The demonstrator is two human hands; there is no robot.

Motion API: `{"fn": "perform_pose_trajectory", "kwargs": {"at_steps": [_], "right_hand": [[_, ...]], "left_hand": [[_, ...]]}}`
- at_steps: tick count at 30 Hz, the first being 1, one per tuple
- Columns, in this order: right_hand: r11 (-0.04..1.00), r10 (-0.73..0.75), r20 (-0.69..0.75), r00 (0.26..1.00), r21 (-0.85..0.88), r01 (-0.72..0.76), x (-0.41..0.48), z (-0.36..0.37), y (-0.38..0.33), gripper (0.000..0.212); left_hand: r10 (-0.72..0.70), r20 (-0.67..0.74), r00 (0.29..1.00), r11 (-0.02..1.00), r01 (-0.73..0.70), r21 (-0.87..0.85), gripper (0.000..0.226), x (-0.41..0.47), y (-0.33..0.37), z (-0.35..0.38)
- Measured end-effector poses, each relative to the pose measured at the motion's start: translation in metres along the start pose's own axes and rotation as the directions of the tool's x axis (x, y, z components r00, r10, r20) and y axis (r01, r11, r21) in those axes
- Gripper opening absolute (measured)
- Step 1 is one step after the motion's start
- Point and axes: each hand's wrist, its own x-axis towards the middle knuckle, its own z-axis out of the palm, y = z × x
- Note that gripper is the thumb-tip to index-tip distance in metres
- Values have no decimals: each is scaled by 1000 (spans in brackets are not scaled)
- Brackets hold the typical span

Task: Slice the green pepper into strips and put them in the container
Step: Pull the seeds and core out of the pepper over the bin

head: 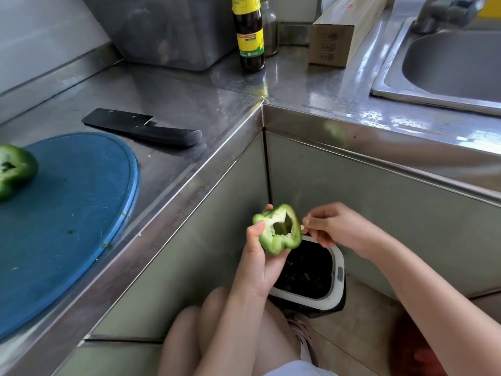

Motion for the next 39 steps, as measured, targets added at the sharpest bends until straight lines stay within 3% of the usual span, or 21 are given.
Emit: {"fn": "perform_pose_trajectory", "kwargs": {"at_steps": [3,6,10,13,16,18,21,23,25,30,36,39], "right_hand": [[989,61,-73,995,136,-51,1,3,16,17],[996,84,-229,970,-7,-88,4,11,31,8],[994,-11,-373,928,-105,-31,9,15,39,13],[975,-80,-395,915,-221,-10,12,16,37,16],[939,-237,-390,890,-325,107,2,16,23,16],[888,-383,-346,857,-392,238,-7,13,15,12],[736,-530,-90,843,-543,405,-12,7,11,23],[621,-519,79,851,-649,439,-8,9,12,36],[562,-459,146,876,-717,414,-3,10,11,44],[655,-426,205,881,-602,457,1,-1,5,20],[635,-296,247,923,-671,383,4,0,-1,22],[695,-197,245,949,-648,312,4,1,-1,19]], "left_hand": [[6,-33,999,1000,-6,-15,67,2,-3,1],[32,-147,989,999,-36,-23,61,6,-2,1],[58,-220,974,998,-48,50,29,7,2,-2],[81,-195,977,992,-61,107,24,6,2,-3],[106,-188,976,986,-79,147,28,8,2,-5],[120,-178,977,980,-87,180,29,9,2,-6],[115,-145,983,974,-83,209,30,11,0,-5],[111,-121,986,966,-79,248,30,10,0,-4],[115,-93,989,951,-83,298,32,9,-1,-3],[94,-58,994,956,-73,285,27,8,-2,-3],[72,-1,997,943,-68,326,41,5,-5,-5],[61,23,998,934,-65,352,41,2,-7,-4]]}}
